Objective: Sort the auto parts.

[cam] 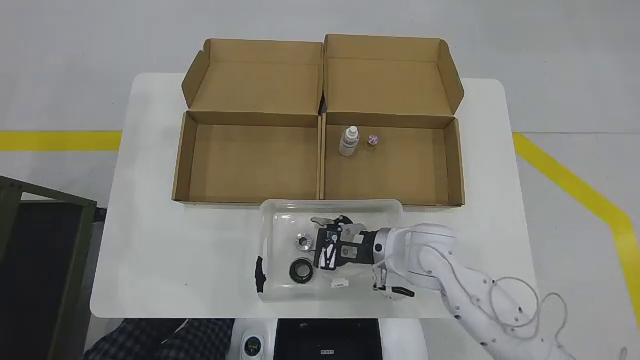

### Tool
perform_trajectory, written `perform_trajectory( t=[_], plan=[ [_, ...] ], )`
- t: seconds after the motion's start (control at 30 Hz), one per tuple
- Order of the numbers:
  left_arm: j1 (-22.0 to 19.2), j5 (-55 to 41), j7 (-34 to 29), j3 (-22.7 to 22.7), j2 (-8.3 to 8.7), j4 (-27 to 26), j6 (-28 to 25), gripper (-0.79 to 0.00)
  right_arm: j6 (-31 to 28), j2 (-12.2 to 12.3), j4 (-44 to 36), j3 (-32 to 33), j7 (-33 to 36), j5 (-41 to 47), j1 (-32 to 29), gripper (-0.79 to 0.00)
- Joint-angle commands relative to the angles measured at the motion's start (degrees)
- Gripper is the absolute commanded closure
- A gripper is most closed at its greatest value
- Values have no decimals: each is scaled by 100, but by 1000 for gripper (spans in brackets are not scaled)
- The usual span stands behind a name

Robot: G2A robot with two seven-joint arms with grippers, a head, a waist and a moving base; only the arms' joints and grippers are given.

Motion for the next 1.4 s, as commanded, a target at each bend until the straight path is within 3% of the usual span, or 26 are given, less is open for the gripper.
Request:
perform_trajectory(
  t=[0.0,0.67,0.77,0.87,1.37],
  plan=[
    [0,0,0,0,0,0,0,-785,7,-25,69,-74,11,3,70,-422],
    [0,0,0,0,0,0,0,-785,34,-285,659,-680,66,188,595,-366],
    [0,0,0,0,0,0,0,-785,18,-304,698,-706,88,204,628,-228],
    [0,0,0,0,0,0,0,-785,-11,-314,717,-707,96,236,643,0],
    [0,0,0,0,0,0,0,-785,-172,-199,10,-133,-174,675,399,0]
  ],
)
